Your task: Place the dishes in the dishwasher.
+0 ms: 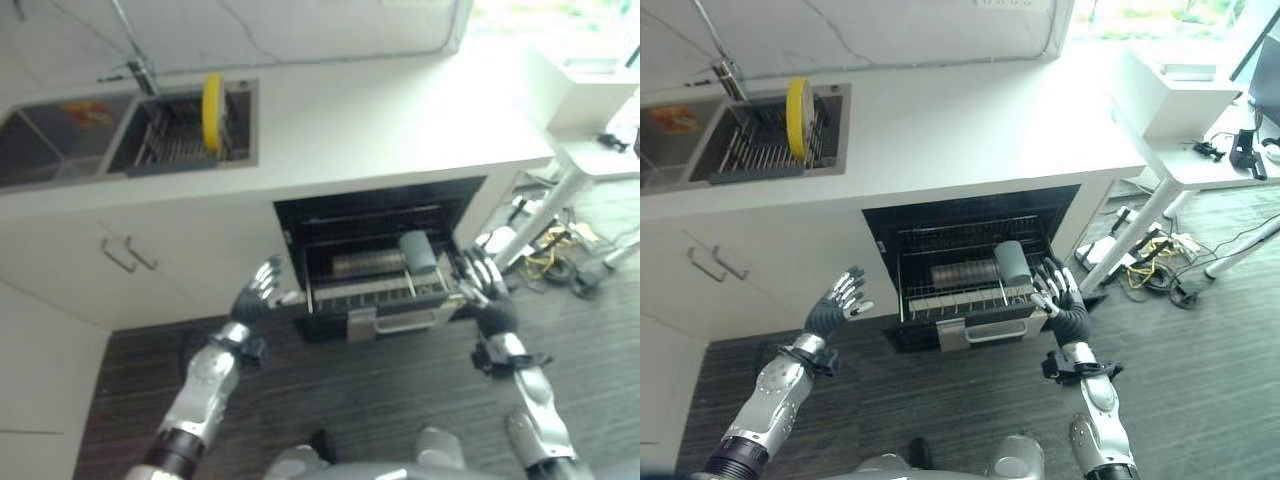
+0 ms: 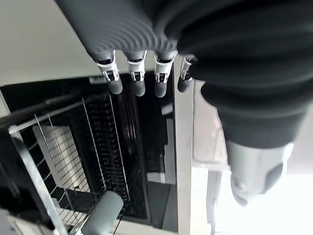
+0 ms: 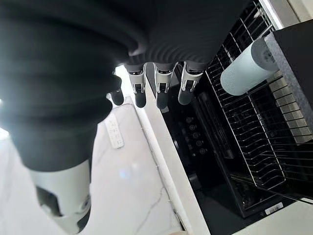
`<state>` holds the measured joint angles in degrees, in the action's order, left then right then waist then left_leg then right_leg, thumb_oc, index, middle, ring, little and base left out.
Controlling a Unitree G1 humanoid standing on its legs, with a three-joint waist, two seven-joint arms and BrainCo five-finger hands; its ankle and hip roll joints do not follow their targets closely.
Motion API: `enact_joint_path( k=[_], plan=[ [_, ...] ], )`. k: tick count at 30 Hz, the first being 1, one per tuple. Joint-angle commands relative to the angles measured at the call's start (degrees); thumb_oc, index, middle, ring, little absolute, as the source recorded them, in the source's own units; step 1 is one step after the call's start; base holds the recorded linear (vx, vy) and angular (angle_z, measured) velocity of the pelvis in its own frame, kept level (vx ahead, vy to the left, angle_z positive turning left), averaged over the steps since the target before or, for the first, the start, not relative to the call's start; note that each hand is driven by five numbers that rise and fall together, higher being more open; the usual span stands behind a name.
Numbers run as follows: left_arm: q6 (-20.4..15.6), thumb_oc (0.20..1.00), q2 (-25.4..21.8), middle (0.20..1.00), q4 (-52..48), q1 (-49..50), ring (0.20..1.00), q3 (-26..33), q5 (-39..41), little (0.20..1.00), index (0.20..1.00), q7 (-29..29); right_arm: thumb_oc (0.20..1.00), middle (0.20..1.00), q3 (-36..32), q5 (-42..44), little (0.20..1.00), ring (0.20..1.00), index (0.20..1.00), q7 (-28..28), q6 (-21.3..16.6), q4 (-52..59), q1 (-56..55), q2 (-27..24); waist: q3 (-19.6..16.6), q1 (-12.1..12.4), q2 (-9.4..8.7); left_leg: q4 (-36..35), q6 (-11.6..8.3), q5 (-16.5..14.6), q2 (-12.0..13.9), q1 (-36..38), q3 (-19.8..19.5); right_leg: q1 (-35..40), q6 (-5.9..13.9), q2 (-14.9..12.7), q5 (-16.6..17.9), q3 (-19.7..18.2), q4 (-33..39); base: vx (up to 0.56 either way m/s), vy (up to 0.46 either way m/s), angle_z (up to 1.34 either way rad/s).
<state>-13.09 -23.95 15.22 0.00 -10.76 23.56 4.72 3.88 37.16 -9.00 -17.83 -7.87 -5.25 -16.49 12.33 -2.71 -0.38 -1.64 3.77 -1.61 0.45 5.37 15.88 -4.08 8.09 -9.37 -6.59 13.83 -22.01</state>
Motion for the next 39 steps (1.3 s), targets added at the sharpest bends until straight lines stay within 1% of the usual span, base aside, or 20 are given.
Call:
enact_joint_path(
  k=[1,2,4,5,7,10,11,13,15,18,19,21,24,26,28,32,33,35,37,39],
  plan=[
    [-2.1,1.0,0.2,1.0,-5.3,-1.1,1.0,1.1,-1.6,1.0,1.0,0.6,1.0,1.0,-1.7,0.9,1.0,1.0,1.0,0.2,-3.0,2.1,2.8,-2.7,-0.9,-0.8,0.32,5.1,-0.42,-5.7,-1.0,-0.9,-2.7,4.0,-3.14,6.4,-0.5,-0.1,7.1,0.02,0.001,0.36],
    [-2.6,1.0,0.4,1.0,-5.3,-1.6,1.0,0.8,-2.0,1.0,1.0,0.1,1.0,1.0,-1.8,1.8,1.0,1.0,1.0,-0.7,-3.6,1.5,3.6,-3.7,-0.6,-0.7,-0.03,6.8,-0.79,-6.0,-1.8,-2.0,-3.2,4.1,-4.45,8.0,-1.3,0.3,8.8,0.01,-0.059,0.32],
    [-5.0,1.0,1.1,1.0,-3.2,-2.7,1.0,0.2,-1.4,1.0,1.0,0.0,1.0,1.0,-2.2,2.9,1.0,1.0,1.0,-1.6,-3.5,-0.1,6.1,-5.9,-0.4,-0.9,-0.86,14.1,-1.5,-8.9,-2.4,-4.0,-2.1,5.6,-5.83,7.0,-0.6,0.9,13.1,0.05,-0.118,0.23],
    [-5.4,1.0,1.4,1.0,-3.0,-2.6,1.0,-0.2,-0.8,1.0,1.0,0.0,1.0,1.0,-2.1,2.5,1.0,1.0,1.0,-1.1,-4.0,-0.3,6.3,-6.4,0.1,-1.1,-1.32,21.1,-2.43,-9.2,-1.4,-6.1,-1.5,6.6,-6.61,6.6,-0.5,0.5,14.1,0.08,-0.103,0.26],
    [-5.1,1.0,1.8,1.0,-2.8,-2.7,1.0,-0.2,-0.6,1.0,1.0,0.4,1.0,1.0,-2.3,2.7,1.0,1.0,1.0,-0.8,-4.5,-1.0,6.6,-6.5,0.5,-0.7,-1.99,28.3,-4.45,-5.5,1.1,-10.8,-2.7,7.3,-7.23,6.2,0.5,0.4,15.4,0.08,-0.017,0.21],
    [-5.5,1.0,2.3,1.0,-2.4,-2.4,1.0,0.1,-0.5,1.0,1.0,1.1,1.0,1.0,-2.2,1.7,1.0,1.0,1.0,-1.2,-4.8,-1.6,7.0,-6.0,0.3,-0.5,-1.43,23.8,-6.02,-1.9,4.0,-10.7,-2.7,7.7,-6.92,6.0,0.7,0.2,16.2,0.13,0.171,-0.04],
    [-5.7,1.0,2.5,1.0,-2.6,-1.8,1.0,0.5,0.0,1.0,1.0,1.5,1.0,1.0,-2.0,0.5,1.0,1.0,1.0,-0.7,-4.7,-1.2,6.9,-5.9,0.2,-0.3,-0.55,17.1,-7.53,2.2,6.7,-10.7,-4.2,8.4,-6.67,6.0,0.3,-0.4,17.0,0.18,0.298,-0.07],
    [-6.5,1.0,3.0,1.0,-2.4,-0.6,1.0,1.4,1.5,1.0,1.0,2.5,1.0,1.0,-1.8,0.0,1.0,1.0,1.0,0.3,-4.9,-0.6,6.6,-6.5,0.2,0.2,0.47,8.9,-9.29,6.2,10.1,-9.9,-7.1,9.4,-5.85,5.1,0.1,-1.3,18.1,0.23,0.43,-0.25],
    [-7.4,1.0,3.2,1.0,-1.9,0.0,1.0,2.0,2.1,1.0,1.0,3.3,1.0,1.0,-1.9,0.0,1.0,1.0,1.0,0.2,-5.3,-0.2,6.1,-7.0,0.2,-0.1,1.0,5.6,-11.01,9.4,13.5,-9.1,-9.4,9.6,-5.28,3.9,0.0,-2.3,18.4,0.22,0.49,-0.43],
    [-8.6,1.0,3.7,1.0,-1.8,0.8,1.0,2.7,2.3,1.0,1.0,4.6,1.0,1.0,-2.1,0.1,1.0,1.0,1.0,0.1,-5.4,0.1,6.3,-8.0,-0.1,-0.3,1.71,6.3,-11.64,8.3,14.2,-6.8,-12.8,8.7,-4.08,1.4,0.1,-4.3,17.6,0.16,0.571,-0.59],
    [-8.4,1.0,3.6,1.0,-2.2,0.9,1.0,2.6,1.6,1.0,1.0,4.5,1.0,1.0,-2.4,0.6,1.0,1.0,1.0,0.0,-5.4,0.2,6.4,-8.4,-0.3,-0.5,2.24,6.1,-11.34,5.9,12.7,-5.6,-13.3,7.9,-3.13,0.0,0.6,-5.2,16.8,0.15,0.673,-0.39],
    [-8.0,1.0,3.0,1.0,-1.5,0.0,1.0,2.0,1.1,1.0,1.0,4.6,1.0,1.0,-3.8,1.5,1.0,1.0,1.0,-0.6,-4.9,0.5,5.7,-7.8,-0.7,-1.3,2.53,5.4,-10.5,2.3,11.1,-3.3,-10.9,7.4,-1.34,-2.3,1.7,-5.2,15.8,0.14,0.554,-0.55],
    [-6.2,1.0,1.7,1.0,-1.4,-2.2,1.0,0.4,-1.4,1.0,1.0,3.3,1.0,1.0,-4.5,1.4,1.0,1.0,1.0,-0.5,-4.4,2.1,4.0,-5.4,-1.0,-1.8,2.19,5.0,-7.58,-1.0,7.2,-1.9,-10.4,6.6,1.67,-5.5,4.0,-5.2,14.7,0.09,0.444,-0.05],
    [-5.0,1.0,0.9,1.0,-2.7,-2.1,1.0,0.3,-2.0,1.0,1.0,2.4,1.0,1.0,-4.5,1.7,1.0,1.0,1.0,-0.7,-3.9,3.0,3.5,-4.1,-1.0,-1.2,2.12,4.8,-5.94,-1.8,5.4,-1.4,-9.5,5.5,1.58,-5.5,4.6,-4.3,13.0,0.02,0.343,-0.14],
    [-3.9,1.0,0.1,1.0,-4.6,-1.0,1.0,1.5,-2.3,1.0,1.0,0.6,1.0,1.0,-3.8,1.3,1.0,1.0,1.0,-1.8,-3.0,3.4,3.8,-2.5,-1.0,0.6,2.05,4.0,-4.63,-2.1,4.5,-1.0,-5.4,4.4,1.51,-4.3,4.4,0.6,9.9,-0.06,0.321,-0.57],
    [-2.7,1.0,-0.6,1.0,-6.8,-0.3,1.0,3.0,-0.9,1.0,1.0,1.4,1.0,1.0,-2.2,0.7,1.0,1.0,1.0,-0.1,-3.6,3.6,4.0,-2.3,-1.2,1.5,1.24,3.3,-2.52,-3.2,1.6,-2.0,-4.7,3.4,-1.0,3.3,0.9,1.0,6.3,-0.04,0.133,-0.62],
    [-2.6,1.0,-0.5,1.0,-7.3,-0.4,1.0,3.1,-1.2,1.0,1.0,1.3,1.0,1.0,-1.7,0.9,1.0,1.0,1.0,0.1,-4.1,3.3,4.4,-2.7,-1.2,1.8,0.77,4.0,-2.45,-3.3,0.3,-2.9,-5.0,3.3,-2.38,5.9,-0.1,1.2,6.7,-0.04,0.048,0.14],
    [-3.1,1.0,-0.3,1.0,-7.0,-0.8,1.0,3.1,-1.1,1.0,1.0,0.5,1.0,1.0,-1.0,1.4,1.0,1.0,1.0,-0.5,-4.7,2.0,5.7,-3.4,-0.7,2.6,0.32,6.5,-2.71,-3.9,-0.6,-4.4,-5.1,3.8,-3.95,6.1,-1.1,3.2,9.4,-0.06,-0.033,0.07],
    [-4.7,1.0,0.3,1.0,-6.0,-0.7,1.0,2.8,-0.7,1.0,1.0,0.4,1.0,1.0,-1.1,2.6,1.0,1.0,1.0,-0.6,-4.8,1.4,7.0,-4.6,-0.4,2.5,-0.24,9.6,-2.95,-5.1,-1.1,-5.2,-4.8,4.9,-4.99,6.1,-0.7,3.0,12.8,-0.06,-0.106,-0.18],
    [-6.1,1.0,0.9,1.0,-6.1,0.0,1.0,2.1,-0.3,1.0,1.0,0.5,1.0,1.0,-1.5,2.8,1.0,1.0,1.0,-0.7,-4.9,1.3,7.6,-6.0,0.3,2.2,-0.91,17.0,-3.59,-7.4,-1.0,-7.2,-2.9,6.3,-5.87,5.4,0.0,3.1,15.2,-0.03,-0.104,0.13]
  ],
)
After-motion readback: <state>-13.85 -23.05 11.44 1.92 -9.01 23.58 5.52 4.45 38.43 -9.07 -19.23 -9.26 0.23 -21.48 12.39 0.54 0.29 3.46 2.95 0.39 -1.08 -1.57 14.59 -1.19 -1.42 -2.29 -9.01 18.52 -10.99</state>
